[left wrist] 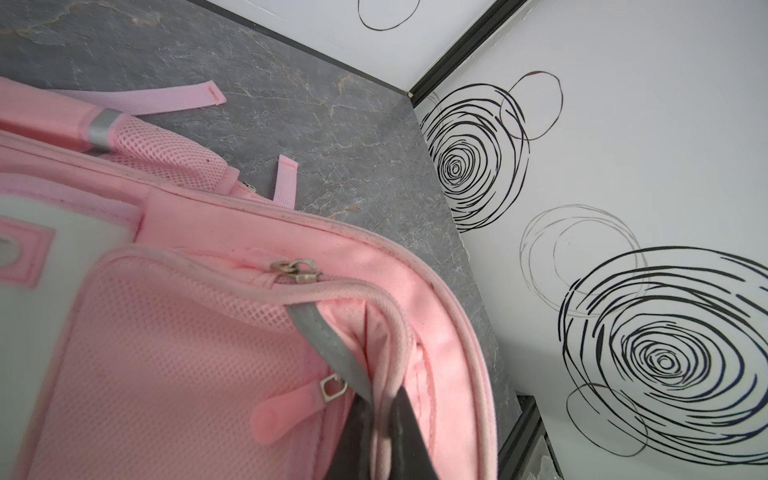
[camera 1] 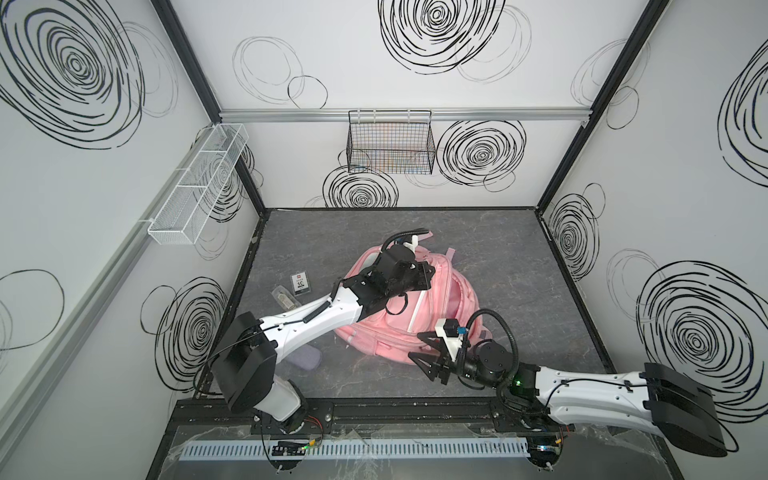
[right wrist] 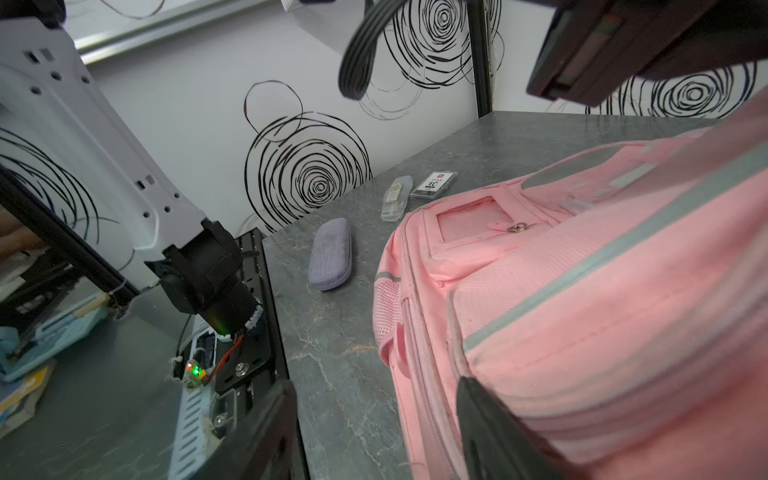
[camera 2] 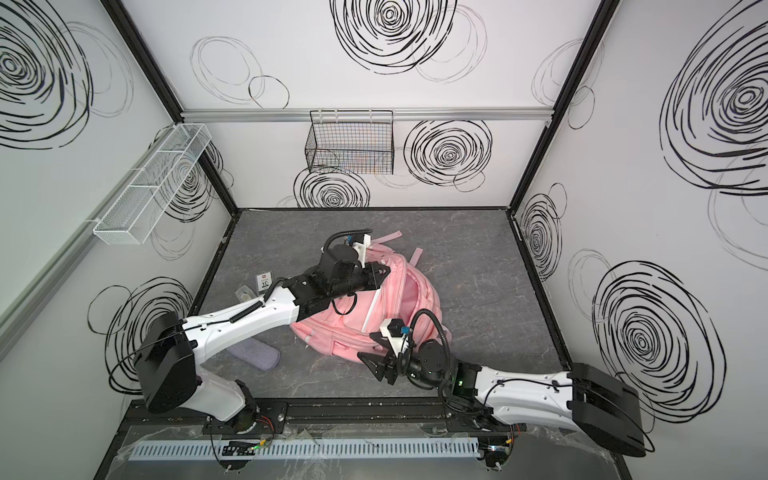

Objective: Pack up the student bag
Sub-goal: 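Release the bag with both grippers and move the right toward the lavender pencil case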

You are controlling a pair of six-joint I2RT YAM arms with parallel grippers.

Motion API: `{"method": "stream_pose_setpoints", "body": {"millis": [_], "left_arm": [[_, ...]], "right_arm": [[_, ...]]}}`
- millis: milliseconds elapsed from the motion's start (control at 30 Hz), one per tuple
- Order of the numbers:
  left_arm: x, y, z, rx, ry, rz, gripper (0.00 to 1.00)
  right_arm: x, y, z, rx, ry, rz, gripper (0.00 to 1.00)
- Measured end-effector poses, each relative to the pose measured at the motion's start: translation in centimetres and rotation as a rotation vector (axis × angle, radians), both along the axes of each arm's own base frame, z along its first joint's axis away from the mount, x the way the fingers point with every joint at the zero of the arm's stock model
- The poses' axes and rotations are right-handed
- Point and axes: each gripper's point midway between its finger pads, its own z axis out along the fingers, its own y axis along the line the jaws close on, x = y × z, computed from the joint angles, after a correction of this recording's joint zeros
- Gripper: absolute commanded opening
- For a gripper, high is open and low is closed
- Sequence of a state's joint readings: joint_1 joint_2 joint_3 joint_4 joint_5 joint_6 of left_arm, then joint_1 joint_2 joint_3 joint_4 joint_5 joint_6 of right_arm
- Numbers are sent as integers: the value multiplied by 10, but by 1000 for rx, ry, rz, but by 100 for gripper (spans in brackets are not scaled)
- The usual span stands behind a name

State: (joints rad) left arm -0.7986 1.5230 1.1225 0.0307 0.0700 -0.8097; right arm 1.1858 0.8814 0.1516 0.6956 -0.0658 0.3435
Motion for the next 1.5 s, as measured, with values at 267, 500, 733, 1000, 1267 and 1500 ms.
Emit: {"method": "stream_pose_setpoints", "body": {"millis": [267, 500, 733, 1000, 1267, 1500], "left_arm": [[1, 0, 27, -28, -93, -22, 64], [-22, 50, 104, -36, -272, 45, 66], [-67, 180, 148, -8, -428, 327, 64], [-106, 308, 87, 185, -362, 688, 61], [-115, 342, 71, 280, -361, 824, 61], [-117, 363, 84, 367, -430, 916, 61]], "right_arm": [[-14, -13, 30, 15, -13, 29, 77], [-9, -6, 91, 59, -70, 15, 84], [6, 68, 116, -68, -117, 99, 92], [16, 172, 45, -310, -30, 236, 100], [16, 213, -49, -479, 27, 299, 100], [21, 263, -76, -501, 5, 317, 100]]}}
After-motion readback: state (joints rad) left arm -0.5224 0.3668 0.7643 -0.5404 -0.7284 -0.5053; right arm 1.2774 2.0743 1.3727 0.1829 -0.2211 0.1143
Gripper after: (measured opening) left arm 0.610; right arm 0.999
